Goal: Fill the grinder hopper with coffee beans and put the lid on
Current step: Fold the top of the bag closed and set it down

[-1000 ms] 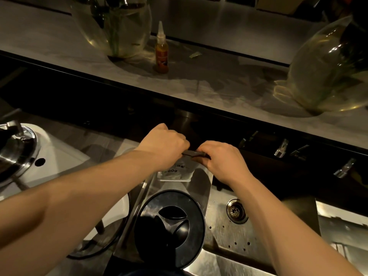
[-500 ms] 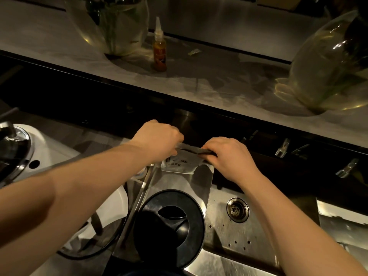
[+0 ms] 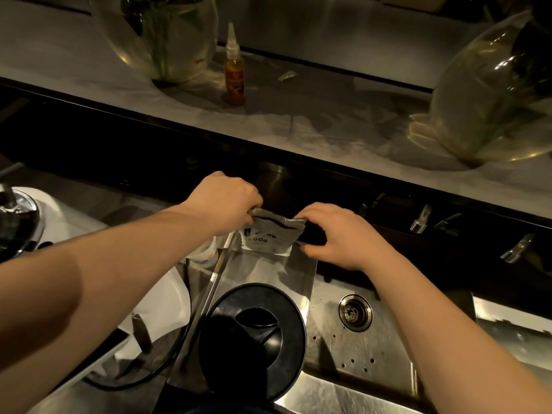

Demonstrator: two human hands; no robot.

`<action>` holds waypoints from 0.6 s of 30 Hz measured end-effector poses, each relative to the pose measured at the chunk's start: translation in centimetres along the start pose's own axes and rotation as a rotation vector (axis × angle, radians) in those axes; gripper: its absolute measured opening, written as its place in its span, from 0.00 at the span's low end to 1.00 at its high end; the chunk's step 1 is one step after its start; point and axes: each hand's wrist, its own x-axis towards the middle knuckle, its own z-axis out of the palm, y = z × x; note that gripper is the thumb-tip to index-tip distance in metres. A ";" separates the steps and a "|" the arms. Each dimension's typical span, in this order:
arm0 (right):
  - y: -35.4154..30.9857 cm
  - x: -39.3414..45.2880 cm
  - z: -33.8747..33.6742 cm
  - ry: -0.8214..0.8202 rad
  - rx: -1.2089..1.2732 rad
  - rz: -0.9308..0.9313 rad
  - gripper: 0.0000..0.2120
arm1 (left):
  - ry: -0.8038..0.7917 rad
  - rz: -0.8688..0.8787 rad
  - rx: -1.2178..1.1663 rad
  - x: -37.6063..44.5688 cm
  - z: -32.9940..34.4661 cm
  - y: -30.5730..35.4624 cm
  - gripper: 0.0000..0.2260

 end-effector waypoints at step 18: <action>1.8 0.1 0.7 0.240 0.000 0.142 0.11 | 0.164 -0.059 -0.185 0.1 0.9 0.2 0.09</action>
